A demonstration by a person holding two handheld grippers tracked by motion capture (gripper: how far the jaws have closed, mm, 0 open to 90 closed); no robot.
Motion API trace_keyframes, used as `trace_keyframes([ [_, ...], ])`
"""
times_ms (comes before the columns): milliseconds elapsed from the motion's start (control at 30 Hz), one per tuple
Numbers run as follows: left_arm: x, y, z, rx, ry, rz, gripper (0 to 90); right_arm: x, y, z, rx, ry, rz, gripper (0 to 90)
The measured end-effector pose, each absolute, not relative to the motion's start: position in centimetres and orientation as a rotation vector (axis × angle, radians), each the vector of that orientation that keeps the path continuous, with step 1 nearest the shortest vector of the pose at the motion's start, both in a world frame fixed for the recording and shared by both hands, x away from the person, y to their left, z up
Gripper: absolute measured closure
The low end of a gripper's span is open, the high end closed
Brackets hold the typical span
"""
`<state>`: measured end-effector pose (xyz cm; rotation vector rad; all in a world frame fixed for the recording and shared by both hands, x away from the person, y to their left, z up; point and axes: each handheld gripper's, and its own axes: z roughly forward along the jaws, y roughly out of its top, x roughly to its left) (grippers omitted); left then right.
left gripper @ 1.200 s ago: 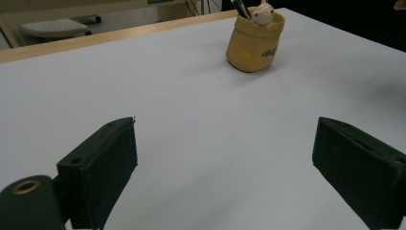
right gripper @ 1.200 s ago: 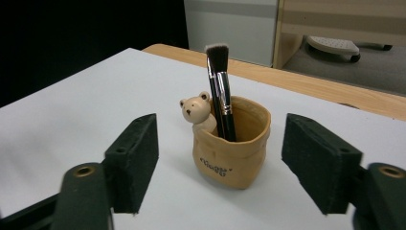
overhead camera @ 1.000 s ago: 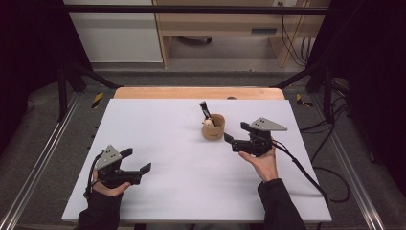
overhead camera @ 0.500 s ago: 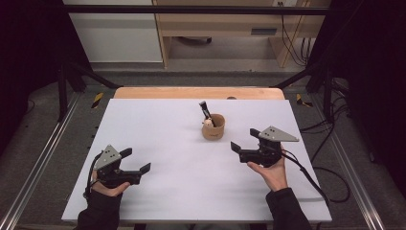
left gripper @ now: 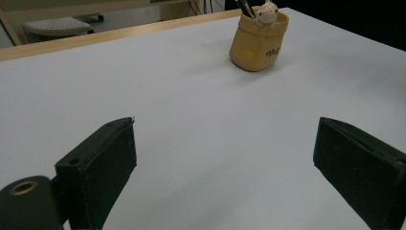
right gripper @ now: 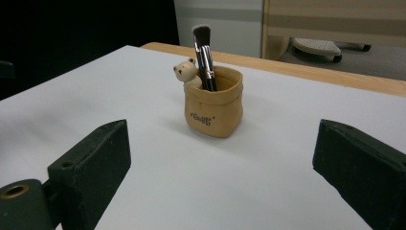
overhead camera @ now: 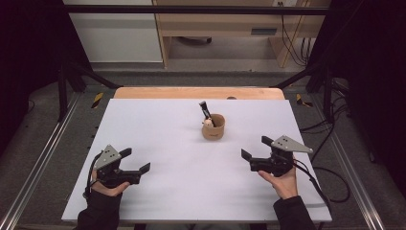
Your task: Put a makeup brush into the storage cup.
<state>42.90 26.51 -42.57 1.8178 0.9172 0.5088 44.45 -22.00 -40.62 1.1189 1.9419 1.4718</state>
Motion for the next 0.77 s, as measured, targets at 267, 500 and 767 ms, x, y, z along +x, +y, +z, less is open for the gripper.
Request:
trace_keyframes([
  [267, 42.9, 26.6, -42.6, 1.814, 0.917, 0.51, 6.8, 43.4, -23.3, -41.6, 1.146, 1.936, 1.46, 5.7],
  [500, 42.8, 26.7, -42.7, 1.81, 0.915, 0.509, 6.9, 42.9, -23.6, -41.9, 1.141, 1.935, 1.448, 5.4],
  [767, 42.8, 26.8, -42.8, 1.802, 0.921, 0.509, 6.9, 42.7, -23.7, -41.9, 1.139, 1.934, 1.446, 5.2],
])
